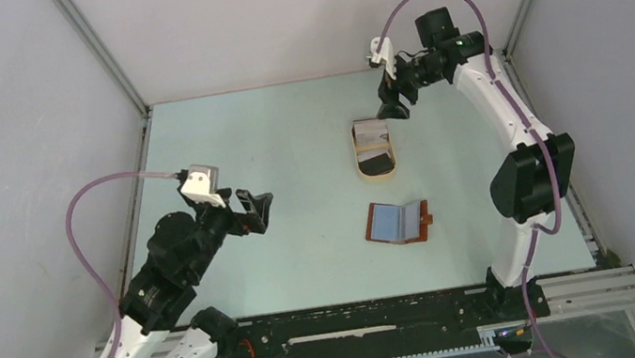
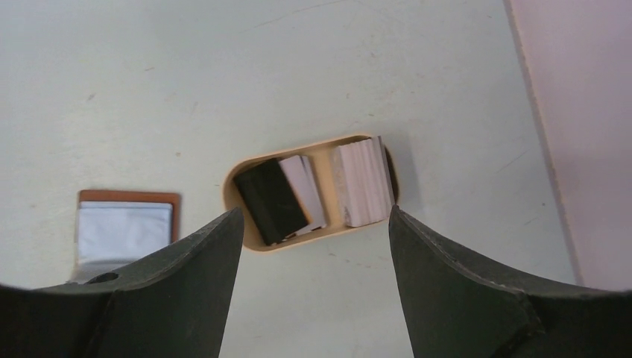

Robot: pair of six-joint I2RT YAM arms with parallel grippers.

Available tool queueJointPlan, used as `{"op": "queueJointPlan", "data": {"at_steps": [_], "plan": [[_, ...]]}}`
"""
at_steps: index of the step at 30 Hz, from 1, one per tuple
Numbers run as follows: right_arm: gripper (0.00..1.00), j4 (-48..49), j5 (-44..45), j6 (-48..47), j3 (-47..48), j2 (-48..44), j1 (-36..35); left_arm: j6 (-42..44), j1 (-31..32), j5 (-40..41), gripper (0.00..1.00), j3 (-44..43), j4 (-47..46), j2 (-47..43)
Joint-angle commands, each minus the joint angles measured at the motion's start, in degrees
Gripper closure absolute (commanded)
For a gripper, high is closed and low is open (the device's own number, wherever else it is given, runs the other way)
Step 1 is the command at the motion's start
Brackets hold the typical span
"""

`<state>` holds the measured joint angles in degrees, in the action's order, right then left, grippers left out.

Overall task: Put the credit cards into the card holder
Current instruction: Pick up the credit card from the storage box.

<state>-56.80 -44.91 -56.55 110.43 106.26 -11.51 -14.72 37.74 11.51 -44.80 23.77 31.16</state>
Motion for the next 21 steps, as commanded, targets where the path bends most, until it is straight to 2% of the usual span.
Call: {"op": "queueJointPlan", "data": {"at_steps": [1, 4, 9, 21], "plan": [[0.20, -2.3, 5.5, -4.2, 5.5, 4.2, -1.1, 8.3, -4.2, 0.7, 0.00, -0.4, 6.3, 2.2], [0.20, -1.8, 9.0, -5.5, 7.6, 7.2, -1.9, 8.6, -9.2, -4.2, 0.00, 1.3, 6.0, 3.6], [0.20, 0.0, 11.9, -5.7, 10.7, 11.5, -2.4, 8.8, -13.6, -7.2, 0.00, 2.4, 5.2, 4.7], [0.19, 2.3, 16.1, -6.6, 14.9, 17.9, -4.0, 8.8, -16.9, -8.1, 0.00, 2.7, 5.1, 7.0]]}}
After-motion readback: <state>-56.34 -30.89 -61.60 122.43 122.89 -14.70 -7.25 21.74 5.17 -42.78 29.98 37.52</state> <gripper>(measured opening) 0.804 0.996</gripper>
